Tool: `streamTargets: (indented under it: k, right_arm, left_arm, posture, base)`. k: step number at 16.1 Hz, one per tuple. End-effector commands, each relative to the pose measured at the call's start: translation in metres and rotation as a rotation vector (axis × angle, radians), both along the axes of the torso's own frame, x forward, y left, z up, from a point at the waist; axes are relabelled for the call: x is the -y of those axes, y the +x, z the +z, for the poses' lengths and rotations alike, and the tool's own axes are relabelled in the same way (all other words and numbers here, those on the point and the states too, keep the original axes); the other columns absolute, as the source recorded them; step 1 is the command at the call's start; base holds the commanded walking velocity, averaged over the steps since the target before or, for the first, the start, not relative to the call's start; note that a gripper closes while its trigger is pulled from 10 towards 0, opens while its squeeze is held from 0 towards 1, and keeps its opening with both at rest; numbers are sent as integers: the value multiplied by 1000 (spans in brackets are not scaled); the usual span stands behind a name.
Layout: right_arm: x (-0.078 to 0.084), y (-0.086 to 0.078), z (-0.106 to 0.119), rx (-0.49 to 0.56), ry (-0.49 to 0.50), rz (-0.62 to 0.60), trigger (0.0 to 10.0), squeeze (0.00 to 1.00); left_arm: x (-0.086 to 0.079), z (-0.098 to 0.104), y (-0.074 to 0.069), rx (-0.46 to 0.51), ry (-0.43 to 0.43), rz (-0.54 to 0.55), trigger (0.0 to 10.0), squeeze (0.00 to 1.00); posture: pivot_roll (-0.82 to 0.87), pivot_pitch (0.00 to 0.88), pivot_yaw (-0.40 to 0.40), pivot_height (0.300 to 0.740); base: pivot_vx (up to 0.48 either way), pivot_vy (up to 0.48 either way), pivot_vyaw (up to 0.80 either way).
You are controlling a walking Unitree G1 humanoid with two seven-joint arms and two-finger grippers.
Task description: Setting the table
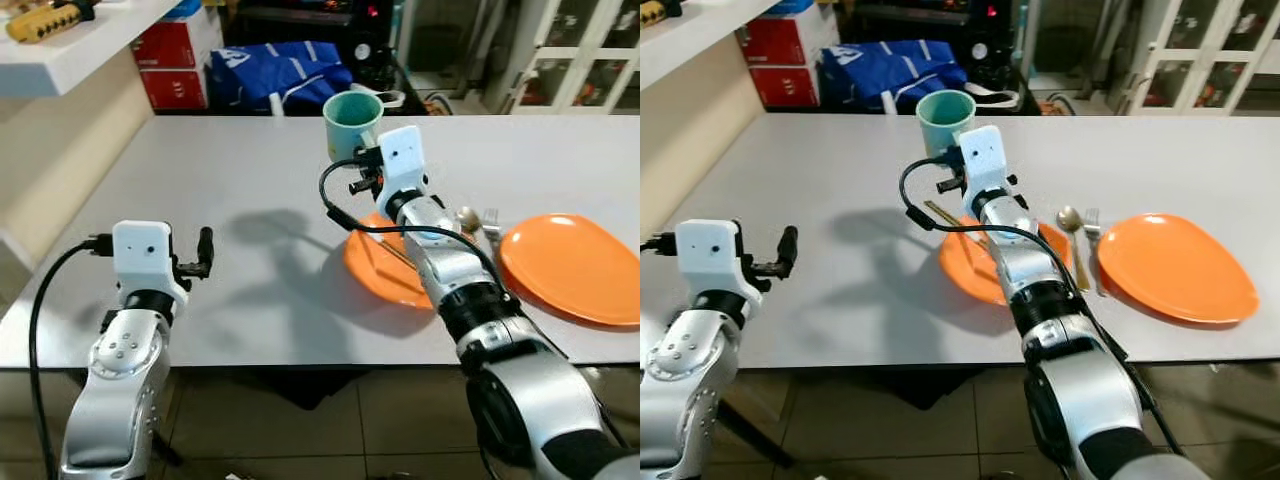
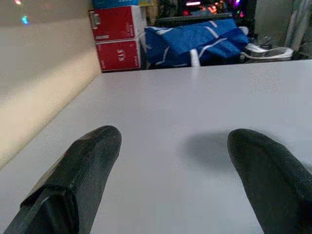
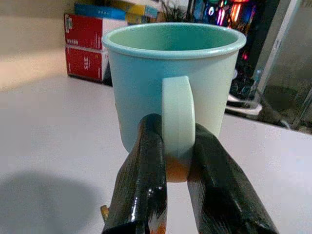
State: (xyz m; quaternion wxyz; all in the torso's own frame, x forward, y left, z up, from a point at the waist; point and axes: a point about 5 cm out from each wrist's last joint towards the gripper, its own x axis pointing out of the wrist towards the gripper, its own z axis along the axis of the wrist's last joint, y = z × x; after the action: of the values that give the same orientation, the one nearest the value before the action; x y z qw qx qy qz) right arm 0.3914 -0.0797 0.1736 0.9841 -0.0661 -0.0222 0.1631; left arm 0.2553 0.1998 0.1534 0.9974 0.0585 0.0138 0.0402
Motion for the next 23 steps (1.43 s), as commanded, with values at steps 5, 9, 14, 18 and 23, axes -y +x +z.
streamTargets:
  k: [5, 9, 14, 18, 23]
  right_arm:
    - [-7, 5, -8, -62, 2, -45, 10000, 0]
    - [-12, 4, -13, -83, 2, -61, 10000, 0]
    - [-18, 1, -20, -96, -15, -62, 10000, 0]
    - [-16, 1, -22, -95, -30, -65, 10000, 0]
    - [-15, 1, -19, -50, -51, -66, 10000, 0]
  left_arm:
    - [-13, 5, -17, -22, 41, 38, 10000, 0]
    - [-22, 8, -31, -44, 67, 63, 10000, 0]
    - [-28, 11, -44, -72, 83, 82, 10000, 0]
    - [-26, 10, -45, -83, 81, 79, 10000, 0]
    - [-24, 11, -43, -73, 84, 78, 10000, 0]
  posture:
    - [100, 78, 44, 740]
    - [151, 109, 62, 740]
    - [176, 139, 71, 740]
    - [164, 142, 69, 740]
    - [139, 140, 62, 740]
  base:
    - [0, 0, 0]
    - [0, 0, 0]
    - [0, 0, 0]
    - [0, 0, 0]
    - [0, 0, 0]
